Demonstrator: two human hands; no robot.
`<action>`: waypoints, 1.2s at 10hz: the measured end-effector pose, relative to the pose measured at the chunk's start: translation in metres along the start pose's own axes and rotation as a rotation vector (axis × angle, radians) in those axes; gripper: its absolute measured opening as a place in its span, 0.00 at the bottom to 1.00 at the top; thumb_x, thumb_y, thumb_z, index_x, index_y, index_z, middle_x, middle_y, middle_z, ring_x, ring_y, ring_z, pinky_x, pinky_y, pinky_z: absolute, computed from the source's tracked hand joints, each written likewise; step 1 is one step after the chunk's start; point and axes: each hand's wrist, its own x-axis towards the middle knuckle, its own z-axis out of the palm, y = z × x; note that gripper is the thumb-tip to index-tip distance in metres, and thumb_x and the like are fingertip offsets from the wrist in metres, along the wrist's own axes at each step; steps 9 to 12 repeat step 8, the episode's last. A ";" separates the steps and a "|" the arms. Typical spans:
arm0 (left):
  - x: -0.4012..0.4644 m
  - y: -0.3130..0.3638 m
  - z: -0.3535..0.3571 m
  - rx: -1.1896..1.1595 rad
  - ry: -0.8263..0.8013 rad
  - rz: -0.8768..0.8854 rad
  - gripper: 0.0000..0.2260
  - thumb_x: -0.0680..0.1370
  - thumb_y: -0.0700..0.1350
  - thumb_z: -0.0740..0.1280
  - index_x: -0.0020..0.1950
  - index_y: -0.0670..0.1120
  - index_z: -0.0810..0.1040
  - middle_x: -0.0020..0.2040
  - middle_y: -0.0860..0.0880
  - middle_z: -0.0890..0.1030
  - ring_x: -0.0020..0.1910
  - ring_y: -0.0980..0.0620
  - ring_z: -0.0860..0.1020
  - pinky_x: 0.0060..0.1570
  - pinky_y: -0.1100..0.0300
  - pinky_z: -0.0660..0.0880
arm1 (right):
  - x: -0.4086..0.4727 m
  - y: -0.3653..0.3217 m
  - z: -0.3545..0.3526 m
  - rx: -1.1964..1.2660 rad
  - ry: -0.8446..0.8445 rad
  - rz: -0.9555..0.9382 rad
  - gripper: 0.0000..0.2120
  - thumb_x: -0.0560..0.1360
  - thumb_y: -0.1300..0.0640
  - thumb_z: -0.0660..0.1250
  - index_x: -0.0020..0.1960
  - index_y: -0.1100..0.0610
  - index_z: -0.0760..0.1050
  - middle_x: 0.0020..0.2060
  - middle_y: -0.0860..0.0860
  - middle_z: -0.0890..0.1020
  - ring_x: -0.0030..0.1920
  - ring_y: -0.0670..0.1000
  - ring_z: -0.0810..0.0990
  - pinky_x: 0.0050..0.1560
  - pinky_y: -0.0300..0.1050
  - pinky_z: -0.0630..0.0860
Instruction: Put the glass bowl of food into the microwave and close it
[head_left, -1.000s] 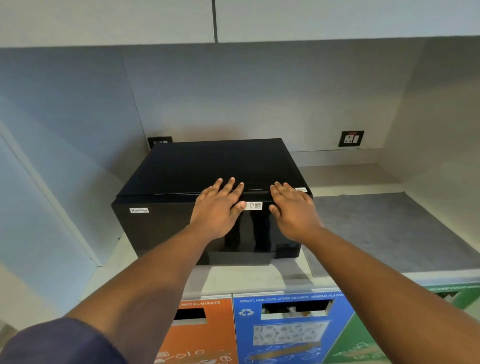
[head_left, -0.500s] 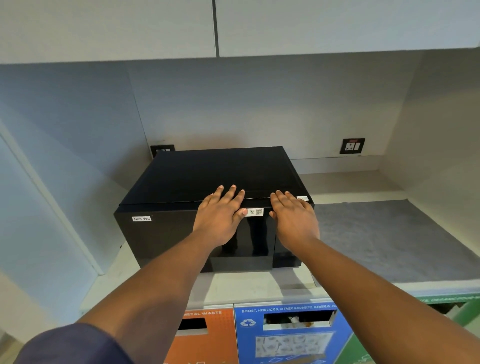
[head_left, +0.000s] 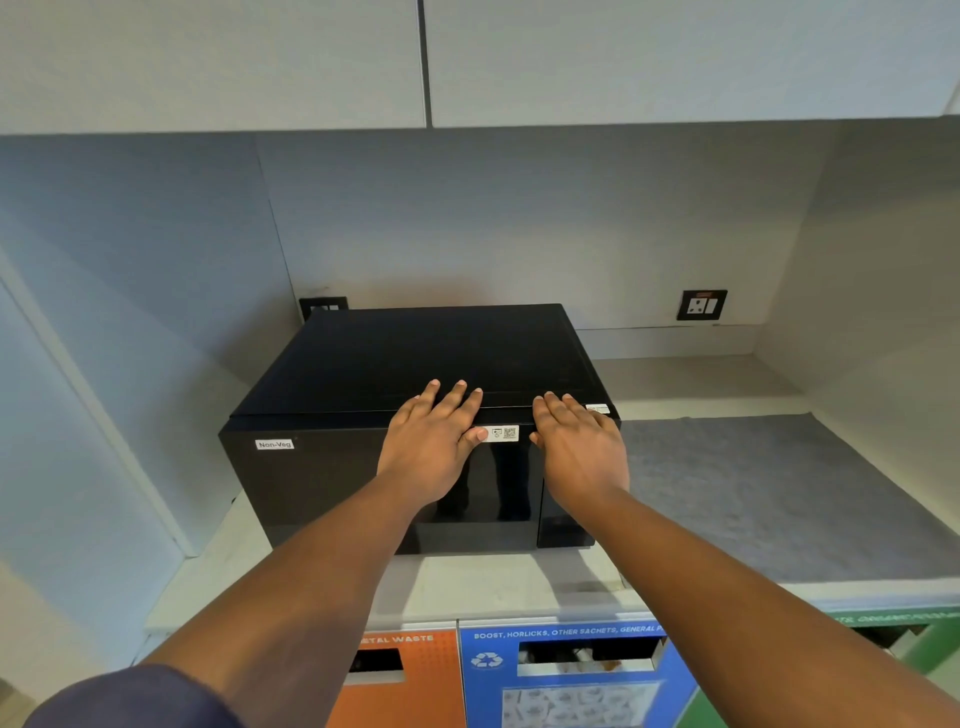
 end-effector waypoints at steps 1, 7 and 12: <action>0.002 -0.001 0.004 0.000 0.011 -0.006 0.28 0.84 0.64 0.45 0.83 0.57 0.53 0.84 0.53 0.58 0.84 0.45 0.53 0.78 0.46 0.55 | 0.001 -0.001 0.000 0.008 0.011 0.006 0.25 0.85 0.49 0.58 0.81 0.53 0.62 0.79 0.51 0.69 0.80 0.53 0.64 0.75 0.54 0.64; -0.010 0.008 -0.026 -0.015 0.111 0.028 0.29 0.86 0.58 0.45 0.84 0.48 0.41 0.85 0.48 0.41 0.83 0.48 0.40 0.80 0.50 0.45 | -0.011 0.002 -0.010 0.120 0.025 -0.055 0.35 0.85 0.39 0.48 0.84 0.55 0.41 0.84 0.53 0.45 0.83 0.54 0.41 0.80 0.54 0.42; -0.016 0.017 -0.049 0.031 0.240 0.071 0.29 0.86 0.58 0.43 0.83 0.49 0.37 0.84 0.48 0.39 0.82 0.49 0.37 0.80 0.51 0.42 | -0.014 0.001 -0.035 0.118 0.142 -0.070 0.35 0.84 0.39 0.46 0.84 0.56 0.40 0.84 0.54 0.43 0.82 0.53 0.38 0.80 0.53 0.40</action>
